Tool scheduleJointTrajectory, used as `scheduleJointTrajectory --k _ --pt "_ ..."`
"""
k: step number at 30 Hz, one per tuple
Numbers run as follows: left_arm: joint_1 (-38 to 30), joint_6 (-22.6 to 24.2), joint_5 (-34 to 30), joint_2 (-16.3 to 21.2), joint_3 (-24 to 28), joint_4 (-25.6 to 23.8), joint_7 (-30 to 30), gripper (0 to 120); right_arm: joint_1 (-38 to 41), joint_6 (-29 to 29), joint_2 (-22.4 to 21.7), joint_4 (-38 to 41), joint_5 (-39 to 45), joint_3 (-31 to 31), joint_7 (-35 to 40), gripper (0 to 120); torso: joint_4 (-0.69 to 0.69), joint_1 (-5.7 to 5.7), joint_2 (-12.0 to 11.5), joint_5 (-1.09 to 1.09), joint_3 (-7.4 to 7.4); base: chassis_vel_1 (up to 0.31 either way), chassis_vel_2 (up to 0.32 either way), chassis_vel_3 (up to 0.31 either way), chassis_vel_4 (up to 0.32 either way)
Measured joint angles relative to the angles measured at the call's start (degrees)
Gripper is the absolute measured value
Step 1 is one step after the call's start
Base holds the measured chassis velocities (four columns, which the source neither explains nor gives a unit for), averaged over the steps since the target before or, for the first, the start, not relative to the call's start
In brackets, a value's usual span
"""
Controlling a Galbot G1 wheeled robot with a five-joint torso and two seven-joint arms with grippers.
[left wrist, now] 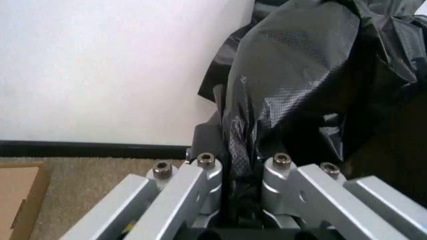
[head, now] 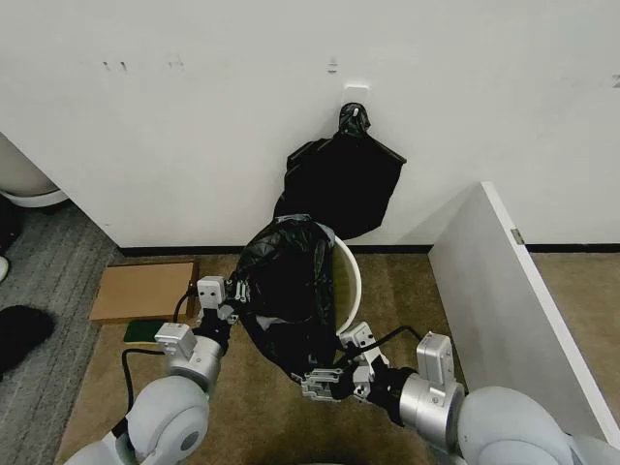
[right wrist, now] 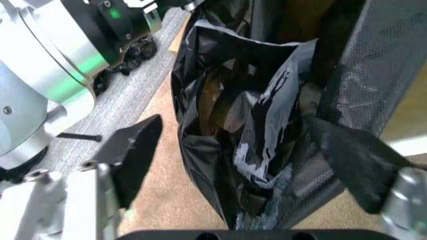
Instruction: Place the garbage bag over the trash bin.
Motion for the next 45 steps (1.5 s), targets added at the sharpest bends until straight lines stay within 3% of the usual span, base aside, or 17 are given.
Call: scheduleJointTrajectory --k 6,11,20,23,25,30,35,45 --pt "0.63 -0.09 0.32 0.05 0.09 -0.57 0.31 5 1.31 -0.29 0.99 0.0 3.39 -0.45 2.29 62 0.0 0.0 0.0 0.0 0.0 0.0 0.0 0.0 0.0" --pt "1.41 -0.5 1.18 0.19 0.11 -0.83 0.68 5 2.03 -0.37 1.68 -0.01 6.49 -0.6 4.8 39 0.0 0.0 0.0 0.0 0.0 0.0 0.0 0.0 0.0" --pt "1.64 -1.0 1.81 0.27 0.26 -0.87 0.97 5 2.0 -0.23 1.64 -0.27 6.69 -0.6 5.39 12 0.0 0.0 0.0 0.0 0.0 0.0 0.0 0.0 0.0" --pt "1.55 -0.93 1.59 0.24 0.34 -0.86 0.83 5 1.73 0.4 1.73 -0.78 2.51 -1.0 5.11 0 0.0 0.0 0.0 0.0 0.0 0.0 0.0 0.0 0.0" --pt "1.06 -0.48 0.67 0.15 0.35 -0.68 0.27 5 1.09 2.09 1.52 -1.13 -3.07 -1.43 3.7 0 0.0 0.0 0.0 0.0 0.01 0.0 0.0 0.0 0.0" --pt "-0.27 0.1 -0.98 -0.31 0.39 -0.01 -0.8 5 0.31 3.25 1.18 -0.8 -6.14 -1.61 1.89 0 0.02 0.0 0.0 0.0 0.01 0.0 0.0 0.0 0.0" --pt "-4.16 2.57 -8.32 -1.59 0.79 0.97 -5.31 5 -1.41 8.01 -0.29 -0.16 -13.29 -2.45 -9.6 0 -0.02 0.0 0.0 0.0 0.01 0.0 0.0 0.0 0.0" --pt "-7.01 6.18 -20.71 -2.7 -0.26 -0.35 -12.03 5 -2.74 12.02 -1.2 -1.52 -31.1 -9.98 -18.91 0 0.0 0.0 0.0 0.0 0.01 0.0 0.0 0.0 0.0"
